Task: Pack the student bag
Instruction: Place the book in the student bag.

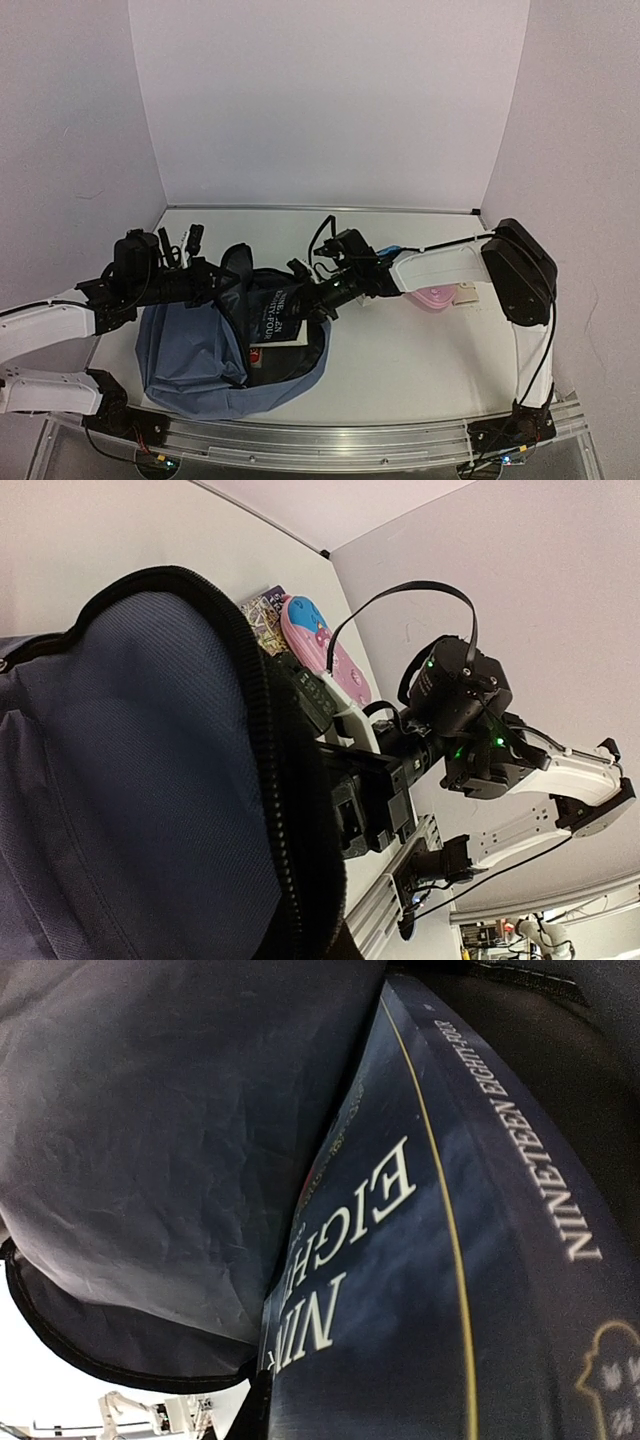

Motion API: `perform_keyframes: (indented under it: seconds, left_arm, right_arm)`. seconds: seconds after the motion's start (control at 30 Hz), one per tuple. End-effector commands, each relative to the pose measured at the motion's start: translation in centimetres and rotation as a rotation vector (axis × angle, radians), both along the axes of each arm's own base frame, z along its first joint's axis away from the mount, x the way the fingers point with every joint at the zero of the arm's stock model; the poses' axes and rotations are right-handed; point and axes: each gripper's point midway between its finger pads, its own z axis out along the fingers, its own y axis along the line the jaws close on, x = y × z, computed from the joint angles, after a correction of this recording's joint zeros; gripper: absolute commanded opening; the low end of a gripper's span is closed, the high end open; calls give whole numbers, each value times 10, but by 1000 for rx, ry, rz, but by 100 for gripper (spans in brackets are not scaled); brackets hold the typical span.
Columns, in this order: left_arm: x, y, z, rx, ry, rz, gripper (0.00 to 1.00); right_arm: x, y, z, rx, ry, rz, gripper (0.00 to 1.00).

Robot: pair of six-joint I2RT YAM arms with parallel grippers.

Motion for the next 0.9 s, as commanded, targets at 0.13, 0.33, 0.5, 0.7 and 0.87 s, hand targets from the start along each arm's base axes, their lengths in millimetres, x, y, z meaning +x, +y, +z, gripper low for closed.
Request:
perform_keyframes:
  seconds: [0.13, 0.33, 0.5, 0.7, 0.87]
  left_arm:
    - [-8, 19, 70, -7, -188, 43, 0]
    - [-10, 19, 71, 1, -187, 35, 0]
    - [-6, 12, 69, -17, -184, 14, 0]
    - [-3, 4, 69, -35, -182, -14, 0]
    - [-2, 2, 66, -41, -176, -19, 0]
  right_arm:
    - [-23, 12, 124, 341, 28, 64, 0]
    - [-22, 16, 119, 366, 17, 59, 0]
    - [-21, 33, 75, 284, 18, 44, 0]
    - [-21, 52, 47, 244, 12, 40, 0]
    - [-18, 68, 34, 193, -34, 14, 0]
